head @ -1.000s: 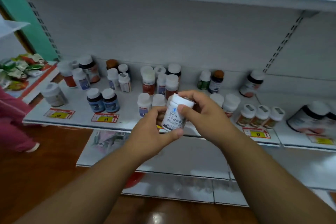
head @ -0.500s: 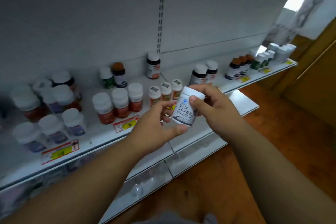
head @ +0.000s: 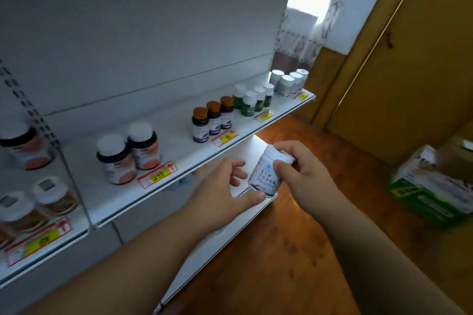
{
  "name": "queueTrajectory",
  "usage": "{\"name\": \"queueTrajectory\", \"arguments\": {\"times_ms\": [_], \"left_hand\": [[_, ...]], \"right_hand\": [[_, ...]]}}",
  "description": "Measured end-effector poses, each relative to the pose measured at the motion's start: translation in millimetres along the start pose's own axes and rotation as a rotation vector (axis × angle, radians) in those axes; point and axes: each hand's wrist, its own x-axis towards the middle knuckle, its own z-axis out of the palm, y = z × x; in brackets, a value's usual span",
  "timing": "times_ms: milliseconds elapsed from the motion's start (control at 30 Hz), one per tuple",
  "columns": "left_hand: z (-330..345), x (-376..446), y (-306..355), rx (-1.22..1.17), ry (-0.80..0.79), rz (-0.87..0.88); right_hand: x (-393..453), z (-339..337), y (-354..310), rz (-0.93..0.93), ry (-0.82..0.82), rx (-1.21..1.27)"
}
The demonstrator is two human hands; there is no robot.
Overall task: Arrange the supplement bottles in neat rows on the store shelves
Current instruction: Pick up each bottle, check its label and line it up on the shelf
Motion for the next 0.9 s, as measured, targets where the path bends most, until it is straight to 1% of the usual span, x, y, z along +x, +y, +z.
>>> {"name": "queueTrajectory", "arguments": {"times_ms": [167, 300, 467, 567, 667, 767, 833, 900], "left_hand": [[43, 97, -1, 0.044, -0.022, 0.003], [67, 182, 6, 0.062, -0.054, 0.06], [106, 278, 45, 0.069, -0.178, 0.12], [133, 327, 60, 0.037, -0.202, 0.108], [161, 371, 63, 0.028, -0.17, 0.069], [188, 410, 63, 0.046, -0.086, 0.028], [200, 433, 64, 0.07, -0.016, -0.034], [208, 449, 68, 0.1, 0.087, -0.091]], "right_hand": [[79, -29, 49, 0.042, 0.071, 0.048], [140, -58, 69, 0.069, 0.141, 0.042], [208, -130, 86, 0.086, 0.144, 0.029], [245, -168, 107, 0.066, 0.125, 0.115], [289, -197, 140, 0.06, 0.066, 0.171], [344, -223, 169, -0.025, -0.012, 0.116], [379, -238, 183, -0.053, -0.099, 0.114], [410, -249, 192, -0.072, -0.211, 0.137]]}}
